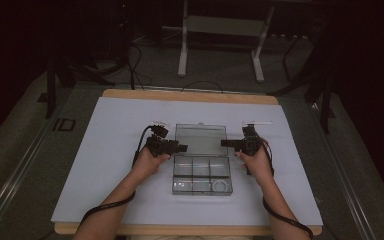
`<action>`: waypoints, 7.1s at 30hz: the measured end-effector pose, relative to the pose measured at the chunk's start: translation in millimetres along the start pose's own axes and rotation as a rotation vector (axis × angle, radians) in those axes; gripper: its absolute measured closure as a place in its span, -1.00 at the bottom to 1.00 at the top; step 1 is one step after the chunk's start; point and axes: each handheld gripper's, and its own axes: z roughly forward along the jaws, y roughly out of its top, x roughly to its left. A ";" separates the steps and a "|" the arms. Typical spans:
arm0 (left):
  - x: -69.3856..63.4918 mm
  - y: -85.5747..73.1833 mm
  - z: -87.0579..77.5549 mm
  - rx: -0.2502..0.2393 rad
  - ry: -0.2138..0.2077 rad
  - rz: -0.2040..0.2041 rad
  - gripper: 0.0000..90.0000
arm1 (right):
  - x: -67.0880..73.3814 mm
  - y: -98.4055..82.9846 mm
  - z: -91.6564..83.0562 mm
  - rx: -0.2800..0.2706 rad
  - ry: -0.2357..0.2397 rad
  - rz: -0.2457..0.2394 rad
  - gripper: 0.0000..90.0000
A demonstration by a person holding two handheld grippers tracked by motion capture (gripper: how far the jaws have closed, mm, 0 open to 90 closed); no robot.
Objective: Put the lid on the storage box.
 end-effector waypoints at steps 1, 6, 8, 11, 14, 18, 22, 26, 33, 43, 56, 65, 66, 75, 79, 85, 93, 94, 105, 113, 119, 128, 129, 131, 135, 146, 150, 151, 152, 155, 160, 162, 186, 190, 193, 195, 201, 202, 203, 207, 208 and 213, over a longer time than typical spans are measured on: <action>-1.2 0.5 -0.5 -0.001 0.007 0.010 0.00 | 1.1 0.0 -0.8 0.000 0.012 -0.001 0.43; -4.9 1.5 -5.5 -0.023 0.021 0.044 0.12 | 7.4 -0.5 -5.8 -0.032 0.001 -0.051 0.47; -6.0 1.6 -7.9 -0.032 0.027 0.056 0.18 | 9.4 -0.9 -8.6 -0.046 -0.004 -0.069 0.50; -7.8 1.8 -10.5 -0.044 0.035 0.074 0.25 | 12.3 -1.5 -12.4 -0.061 -0.011 -0.090 0.54; -10.6 1.6 -11.9 -0.051 0.049 0.098 0.27 | 14.2 -2.4 -15.2 -0.074 -0.013 -0.105 0.57; -13.1 1.4 -14.6 -0.062 0.057 0.119 0.33 | 17.4 -4.3 -18.9 -0.093 -0.020 -0.129 0.61; -15.2 1.2 -17.9 -0.069 0.061 0.143 0.37 | 20.0 -5.0 -21.3 -0.098 -0.032 -0.164 0.63; -16.7 -0.2 -22.5 -0.080 0.058 0.179 0.48 | 25.3 -6.9 -27.2 -0.111 -0.045 -0.216 0.69; -20.0 -1.1 -26.6 -0.086 0.061 0.214 0.56 | 28.4 -11.7 -33.5 -0.134 -0.042 -0.259 0.71; -21.7 -4.0 -32.3 -0.103 0.042 0.256 0.63 | 31.7 -16.5 -40.6 -0.151 -0.029 -0.298 0.72; -29.7 -8.7 -41.0 -0.115 0.029 0.302 0.63 | 38.4 -25.4 -50.2 -0.177 -0.006 -0.363 0.61; -36.6 -15.7 -44.7 -0.122 0.041 0.349 0.61 | 44.5 -34.3 -59.0 -0.194 -0.011 -0.400 0.57; -37.1 -16.4 -44.8 -0.122 0.043 0.353 0.60 | 44.7 -35.5 -59.4 -0.197 -0.010 -0.402 0.56; -41.5 -22.3 -46.2 -0.131 0.050 0.377 0.57 | 45.3 -43.4 -63.4 -0.200 0.000 -0.416 0.55; -42.9 -23.9 -47.4 -0.125 0.047 0.391 0.55 | 44.9 -47.0 -64.8 -0.198 0.011 -0.422 0.54; -47.3 -26.2 -49.8 -0.117 0.059 0.417 0.53 | 43.6 -52.4 -66.3 -0.195 0.026 -0.419 0.53; -49.8 -31.1 -51.9 -0.123 0.066 0.434 0.50 | 44.5 -57.2 -68.4 -0.183 0.030 -0.426 0.52; -50.2 -31.6 -52.0 -0.122 0.068 0.437 0.50 | 44.3 -57.6 -68.7 -0.182 0.032 -0.426 0.52; -53.3 -35.9 -53.0 -0.115 0.070 0.456 0.34 | 42.1 -62.2 -69.0 -0.162 0.054 -0.407 0.43; -51.6 -40.9 -54.3 -0.107 0.071 0.458 0.30 | 39.3 -66.3 -68.0 -0.154 0.066 -0.398 0.38; -49.7 -44.2 -54.8 -0.112 0.071 0.455 0.30 | 38.2 -68.3 -67.3 -0.147 0.064 -0.390 0.35; -50.3 -48.5 -58.6 -0.113 0.069 0.459 0.30 | 37.3 -70.3 -67.6 -0.151 0.071 -0.387 0.35; -50.6 -49.1 -58.8 -0.112 0.071 0.462 0.30 | 37.3 -70.9 -67.4 -0.149 0.074 -0.384 0.36; -51.2 -50.4 -58.9 -0.109 0.072 0.465 0.30 | 37.6 -72.1 -66.7 -0.146 0.072 -0.391 0.36; -51.9 -52.1 -59.9 -0.108 0.077 0.468 0.30 | 36.8 -74.4 -66.6 -0.137 0.068 -0.389 0.33; -50.1 -58.6 -59.8 -0.087 0.088 0.469 0.30 | 26.8 -82.3 -68.0 -0.122 0.059 -0.358 0.29; -48.8 -61.4 -59.0 -0.078 0.089 0.465 0.30 | 25.6 -84.8 -67.0 -0.109 0.059 -0.355 0.29; -48.9 -61.9 -58.9 -0.075 0.089 0.466 0.30 | 25.2 -85.3 -66.8 -0.108 0.059 -0.353 0.29; -49.1 -62.4 -58.8 -0.073 0.092 0.469 0.30 | 24.3 -85.8 -66.5 -0.104 0.061 -0.351 0.29; -49.3 -63.5 -59.1 -0.069 0.100 0.475 0.30 | 23.1 -86.6 -66.4 -0.102 0.055 -0.347 0.29; -49.0 -66.9 -59.7 -0.076 0.114 0.471 0.30 | 21.7 -87.2 -66.8 -0.097 0.042 -0.350 0.28; -49.6 -67.9 -59.3 -0.069 0.112 0.474 0.30 | 20.7 -87.7 -66.3 -0.091 0.036 -0.353 0.28; -49.9 -76.3 -57.4 -0.027 0.141 0.488 0.30 | 14.7 -93.8 -61.3 -0.057 0.016 -0.340 0.28; -47.1 -78.7 -56.6 -0.016 0.146 0.480 0.30 | 13.0 -94.7 -60.8 -0.054 0.020 -0.330 0.28; -44.0 -80.7 -55.7 -0.005 0.150 0.472 0.30 | 13.6 -94.4 -60.8 -0.059 0.020 -0.336 0.26; -41.2 -82.2 -55.2 -0.006 0.138 0.459 0.25 | 13.4 -94.1 -60.1 -0.058 0.013 -0.343 0.24; -37.5 -85.4 -56.1 -0.011 0.125 0.440 0.25 | 10.7 -93.3 -60.8 -0.060 0.004 -0.344 0.20; -37.2 -85.4 -56.6 -0.014 0.120 0.437 0.25 | 10.2 -93.1 -61.2 -0.064 0.003 -0.346 0.18; -37.0 -85.4 -57.4 -0.017 0.112 0.429 0.22 | 9.6 -92.9 -61.6 -0.066 0.002 -0.347 0.16; -36.3 -85.4 -59.0 -0.024 0.109 0.416 0.07 | 7.0 -92.4 -63.3 -0.076 -0.004 -0.353 0.06; -35.7 -85.3 -60.4 -0.033 0.110 0.410 0.07 | 6.3 -92.4 -63.8 -0.076 -0.004 -0.348 0.03; -33.7 -83.7 -63.2 -0.044 0.114 0.375 0.05 | 3.9 -92.1 -66.0 -0.084 -0.005 -0.357 -0.04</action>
